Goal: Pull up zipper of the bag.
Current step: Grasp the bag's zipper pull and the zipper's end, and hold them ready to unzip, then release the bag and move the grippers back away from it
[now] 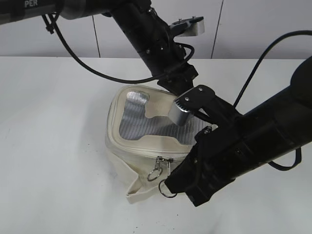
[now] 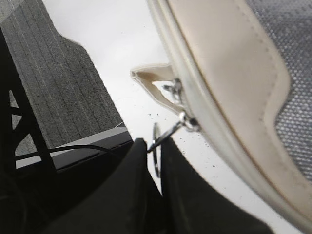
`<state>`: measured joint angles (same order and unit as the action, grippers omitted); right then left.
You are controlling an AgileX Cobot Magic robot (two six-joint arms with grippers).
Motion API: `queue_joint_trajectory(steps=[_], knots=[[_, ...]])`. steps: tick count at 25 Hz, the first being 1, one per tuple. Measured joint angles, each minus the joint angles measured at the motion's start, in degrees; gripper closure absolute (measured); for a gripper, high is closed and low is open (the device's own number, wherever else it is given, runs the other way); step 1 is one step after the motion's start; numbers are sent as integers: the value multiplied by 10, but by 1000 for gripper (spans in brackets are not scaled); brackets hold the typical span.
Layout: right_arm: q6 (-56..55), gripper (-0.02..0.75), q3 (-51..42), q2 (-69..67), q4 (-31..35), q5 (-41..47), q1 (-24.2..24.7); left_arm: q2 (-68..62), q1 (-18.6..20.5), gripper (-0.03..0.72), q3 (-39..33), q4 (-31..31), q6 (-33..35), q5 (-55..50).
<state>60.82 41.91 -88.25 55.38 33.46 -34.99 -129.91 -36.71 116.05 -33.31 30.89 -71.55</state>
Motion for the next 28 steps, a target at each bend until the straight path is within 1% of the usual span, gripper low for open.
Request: queue_joint_trajectory(steps=[1,2,7,9,10,12,15,16,18,21,28], knots=[[-9,667,0,0,-1,0,-2,0,0,648,0,0,0,3],[-16,614,0,0,-2,1,-4,0,-1,648,0,0,-2,5],[-72,265,0,3,-8,0,-6,-1,-1,642,0,0,-7,8],[-105,190,0,9,-9,4,-7,-1,-1,612,0,1,-9,12],[-121,169,1,13,-13,2,-7,-1,-1,587,0,1,-10,14],[-150,152,2,22,-23,-1,-7,-1,-1,528,0,1,-13,17],[-199,146,2,42,-52,-8,-7,0,-1,435,0,5,-15,21],[-212,146,2,51,-66,-8,-7,3,-1,412,0,8,-16,21],[-245,146,3,69,-98,-8,-7,11,-1,395,-1,15,-16,21],[-308,146,17,94,-177,2,-7,31,-1,386,-3,26,-16,21],[-520,146,92,111,-433,78,-7,90,-1,385,-3,61,-23,18]])
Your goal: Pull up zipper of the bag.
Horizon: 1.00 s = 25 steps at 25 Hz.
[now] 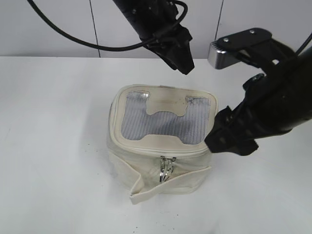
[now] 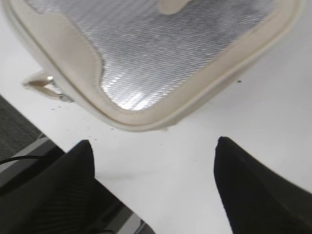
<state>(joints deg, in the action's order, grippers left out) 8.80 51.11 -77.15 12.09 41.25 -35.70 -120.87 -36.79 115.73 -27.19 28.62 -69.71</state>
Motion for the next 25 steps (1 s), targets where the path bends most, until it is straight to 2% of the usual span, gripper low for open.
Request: queue_joint_trajectory(steps=[3,7,11,15,18,21,25], knots=[[-67,146,29,2,-102,34,0,17,0,385,0,37,-21,0],[-111,146,53,2,-170,64,26,36,1,385,0,118,-71,0],[-118,146,57,2,-184,81,115,60,19,385,0,173,-122,-2],[-122,147,57,2,-185,99,224,82,66,385,-2,186,-173,-2],[-130,148,57,2,-171,111,287,103,103,385,-7,210,-214,-3],[-135,148,57,4,-163,120,316,138,133,385,-15,261,-250,-2],[-139,148,57,24,-158,155,322,213,173,385,-72,304,-279,-1]])
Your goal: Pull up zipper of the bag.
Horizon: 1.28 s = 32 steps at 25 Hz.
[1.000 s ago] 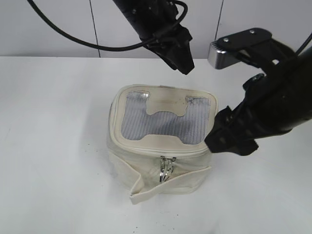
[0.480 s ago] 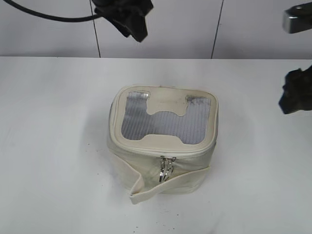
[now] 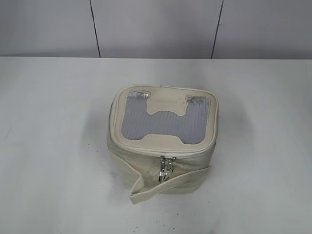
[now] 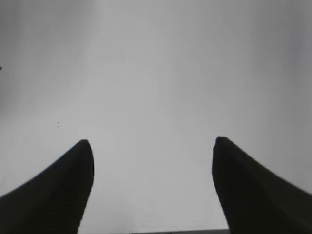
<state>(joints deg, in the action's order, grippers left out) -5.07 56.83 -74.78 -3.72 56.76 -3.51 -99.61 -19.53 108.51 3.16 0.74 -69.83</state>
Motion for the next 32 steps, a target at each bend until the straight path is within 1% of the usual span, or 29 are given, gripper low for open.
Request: queue_joint_trajectory(steps=[2,5,9,12,16,19,23,25,28,30,32], knots=[[0,148,0,18,1,21,0,47,18,385,-48,8,-7,0],[0,150,-1,61,1,38,1,120,35,385,-148,10,-14,0],[2,150,-30,139,2,41,1,232,37,384,-293,7,-31,-1],[2,150,-73,215,2,41,1,326,37,384,-398,0,-42,6],[6,150,-135,326,1,43,1,461,37,384,-523,-2,-49,24],[6,150,-181,414,-15,44,1,583,37,384,-602,-3,-50,30],[10,150,-243,548,-24,47,1,724,37,384,-692,-4,-48,56],[11,150,-270,613,-23,46,1,787,37,384,-721,-15,-22,70],[24,150,-280,697,-8,44,1,870,37,384,-742,-32,27,89],[30,150,-280,738,-4,42,1,911,37,384,-752,-44,37,104],[39,150,-280,751,-3,42,1,934,37,384,-759,-52,42,109]])
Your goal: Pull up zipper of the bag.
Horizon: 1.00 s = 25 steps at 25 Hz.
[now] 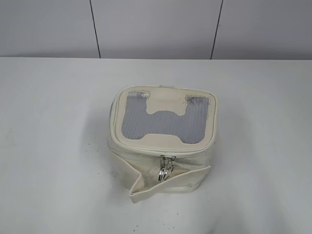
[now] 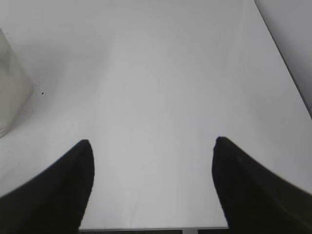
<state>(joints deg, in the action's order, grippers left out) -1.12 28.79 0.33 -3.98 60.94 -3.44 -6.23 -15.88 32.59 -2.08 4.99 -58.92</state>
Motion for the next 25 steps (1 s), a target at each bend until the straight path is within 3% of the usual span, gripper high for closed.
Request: queue_joint_trajectory(steps=[10,25], knots=[[70,150,-2,1,49,-2,0,6,0,384,-16,-2,16,-13],[71,152,-2,1,51,-2,0,6,0,384,-16,-4,18,-14]])
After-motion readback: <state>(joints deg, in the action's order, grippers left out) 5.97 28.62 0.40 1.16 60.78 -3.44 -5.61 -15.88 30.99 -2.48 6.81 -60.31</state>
